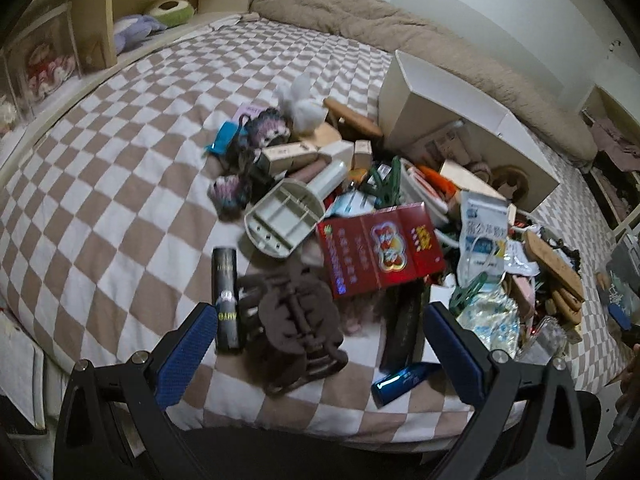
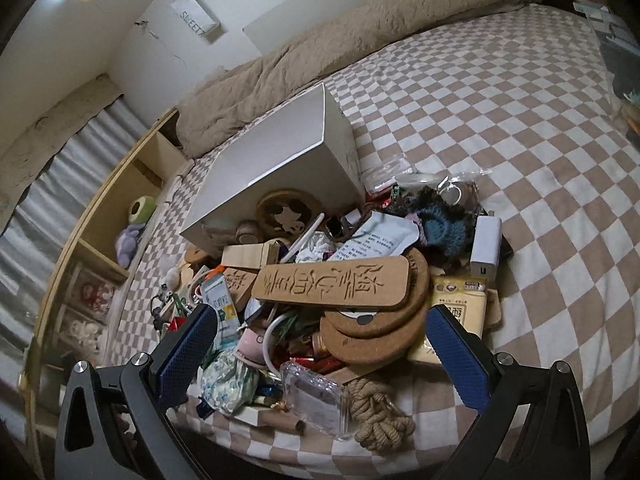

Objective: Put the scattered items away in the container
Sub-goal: 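Move the left gripper toward the dark coiled clip while the right gripper approaches the yellow tissue pack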

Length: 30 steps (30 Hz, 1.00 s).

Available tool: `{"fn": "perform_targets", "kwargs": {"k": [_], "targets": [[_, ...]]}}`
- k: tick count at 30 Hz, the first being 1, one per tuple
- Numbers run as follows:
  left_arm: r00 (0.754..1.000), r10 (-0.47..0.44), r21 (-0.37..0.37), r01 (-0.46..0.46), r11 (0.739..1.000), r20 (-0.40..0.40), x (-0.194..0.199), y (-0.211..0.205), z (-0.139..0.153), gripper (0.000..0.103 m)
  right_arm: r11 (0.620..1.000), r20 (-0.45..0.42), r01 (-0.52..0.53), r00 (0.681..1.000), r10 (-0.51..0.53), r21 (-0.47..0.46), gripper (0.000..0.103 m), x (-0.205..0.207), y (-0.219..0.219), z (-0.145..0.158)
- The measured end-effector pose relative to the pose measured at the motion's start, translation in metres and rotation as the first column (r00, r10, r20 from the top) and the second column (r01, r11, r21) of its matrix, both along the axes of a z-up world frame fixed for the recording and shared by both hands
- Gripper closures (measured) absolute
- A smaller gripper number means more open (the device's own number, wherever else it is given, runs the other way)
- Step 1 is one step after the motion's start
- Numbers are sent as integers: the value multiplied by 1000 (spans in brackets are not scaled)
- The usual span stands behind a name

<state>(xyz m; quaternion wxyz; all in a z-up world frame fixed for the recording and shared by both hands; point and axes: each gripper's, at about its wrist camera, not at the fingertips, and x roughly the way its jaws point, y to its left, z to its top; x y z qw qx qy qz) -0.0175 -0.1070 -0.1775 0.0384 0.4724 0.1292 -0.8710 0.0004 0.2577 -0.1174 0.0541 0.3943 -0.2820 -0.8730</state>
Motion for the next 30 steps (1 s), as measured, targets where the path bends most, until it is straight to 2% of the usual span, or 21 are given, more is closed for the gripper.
{"fn": "perform_targets", "kwargs": {"k": [3, 8, 13, 17, 19, 21, 24, 27, 30], "targets": [[1000, 17, -24, -17, 1000, 17, 4, 4, -9, 0, 1000, -3, -2, 1000, 2, 8, 0, 2, 6, -3], [995, 56, -29, -54, 998, 81, 7, 11, -30, 0, 997, 13, 14, 1000, -15, 74, 0, 4, 18, -7], [986, 107, -24, -104, 994, 125, 6, 16, -47, 0, 996, 89, -39, 996, 32, 86, 0, 0, 33, -20], [980, 138, -31, -135, 990, 140, 2, 19, -54, 0, 993, 182, -62, 982, 43, 104, 0, -2, 41, -37], [977, 158, -57, -151, 987, 146, 0, 22, -58, 0, 982, 248, -104, 967, 63, 157, 0, -7, 39, -47], [974, 176, -88, -164, 982, 144, -2, 25, -61, 0, 959, 291, -158, 953, 86, 234, 0, -10, 34, -52], [970, 193, -122, -176, 977, 147, -4, 29, -64, 0, 888, 338, -247, 935, 112, 389, 0, -15, 20, -56], [966, 207, -137, -187, 973, 154, -8, 29, -68, 0, 845, 363, -313, 919, 154, 433, 0, -19, 11, -60], [964, 206, -167, -178, 970, 169, -11, 33, -71, 0, 785, 404, -384, 895, 188, 487, 0, -24, -4, -68]]}}
